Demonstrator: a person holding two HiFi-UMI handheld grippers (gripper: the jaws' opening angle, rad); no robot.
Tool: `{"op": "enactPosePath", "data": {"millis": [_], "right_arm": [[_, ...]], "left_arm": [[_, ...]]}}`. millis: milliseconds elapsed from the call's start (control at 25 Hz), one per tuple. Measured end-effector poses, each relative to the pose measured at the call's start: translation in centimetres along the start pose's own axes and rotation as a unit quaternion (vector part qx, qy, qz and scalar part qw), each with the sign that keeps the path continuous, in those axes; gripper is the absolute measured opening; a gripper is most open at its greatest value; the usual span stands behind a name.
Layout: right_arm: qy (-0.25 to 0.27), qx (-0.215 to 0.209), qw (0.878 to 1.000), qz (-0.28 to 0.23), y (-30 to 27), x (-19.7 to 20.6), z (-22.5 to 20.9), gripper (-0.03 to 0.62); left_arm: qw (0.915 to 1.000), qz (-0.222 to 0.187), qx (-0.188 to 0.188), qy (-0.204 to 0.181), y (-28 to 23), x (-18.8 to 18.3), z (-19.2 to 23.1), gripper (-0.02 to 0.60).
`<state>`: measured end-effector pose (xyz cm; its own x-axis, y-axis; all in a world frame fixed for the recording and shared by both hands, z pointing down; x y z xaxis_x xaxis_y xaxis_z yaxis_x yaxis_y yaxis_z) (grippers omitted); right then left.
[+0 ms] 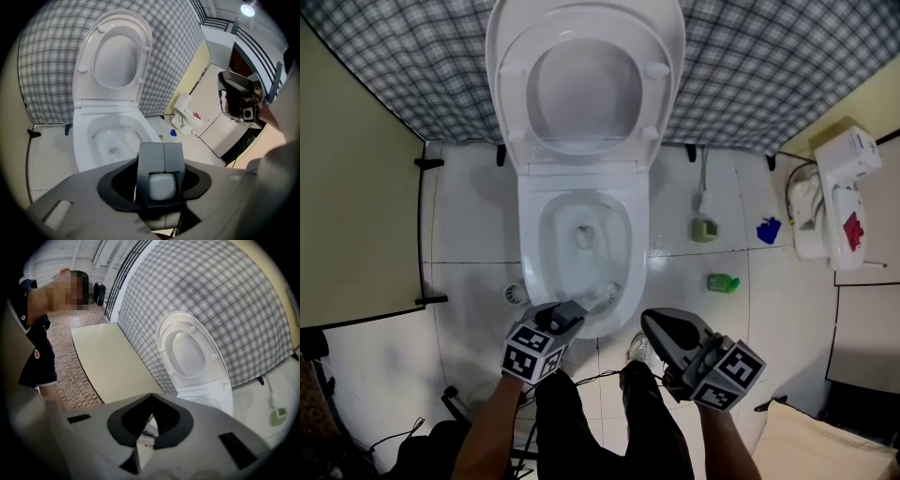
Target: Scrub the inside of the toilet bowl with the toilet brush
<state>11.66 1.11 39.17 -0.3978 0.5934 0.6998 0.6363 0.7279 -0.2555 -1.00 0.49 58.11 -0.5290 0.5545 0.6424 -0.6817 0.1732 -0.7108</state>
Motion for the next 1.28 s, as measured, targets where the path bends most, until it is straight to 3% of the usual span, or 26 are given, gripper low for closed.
{"op": "enactPosePath", "data": {"millis": [240, 480, 720, 920, 1120, 1280], "right_arm": [[-0.002, 0.002, 1.000, 0.001, 0.0, 0.3, -0.5, 0.000], [-0.004, 0.013, 1.000, 0.004, 1.1, 0.4, -2.3, 0.000], [-0.009, 0.017, 1.000, 0.004, 1.7, -0.1, -3.7, 0.000], [-0.014, 0.020, 1.000, 0.000, 2.2, -0.5, -4.6, 0.000], [-0.016, 0.014, 1.000, 0.001, 1.7, -0.5, -4.3, 0.000], [-0.017, 0.013, 1.000, 0.000, 1.6, -0.3, -4.3, 0.000]], "left_arm": [[0.9972, -0.026, -0.050, 0.049, -1.7, -0.2, 1.7, 0.218], [0.9912, -0.064, -0.113, 0.026, -6.7, -5.4, 4.9, 0.219], [0.9769, -0.097, -0.185, 0.047, -6.3, -9.9, 10.7, 0.217], [0.9702, -0.054, -0.236, -0.001, -3.0, -9.4, 12.7, 0.217], [0.9534, -0.036, -0.294, -0.058, -0.3, -9.3, 13.9, 0.214], [0.9502, 0.014, -0.293, -0.104, -0.4, -8.6, 13.4, 0.213]]}}
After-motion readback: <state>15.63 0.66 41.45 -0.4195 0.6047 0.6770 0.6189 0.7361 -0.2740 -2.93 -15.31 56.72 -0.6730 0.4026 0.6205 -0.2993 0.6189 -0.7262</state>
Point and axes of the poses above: the fingertips, and each gripper's own axes: y backward along the fingers, z to its left, x out of its underside, the point moved 1 cm from there along y, backward along the fingers, and after that the axes turned 11 degrees about -y, right-handed, at the moved point
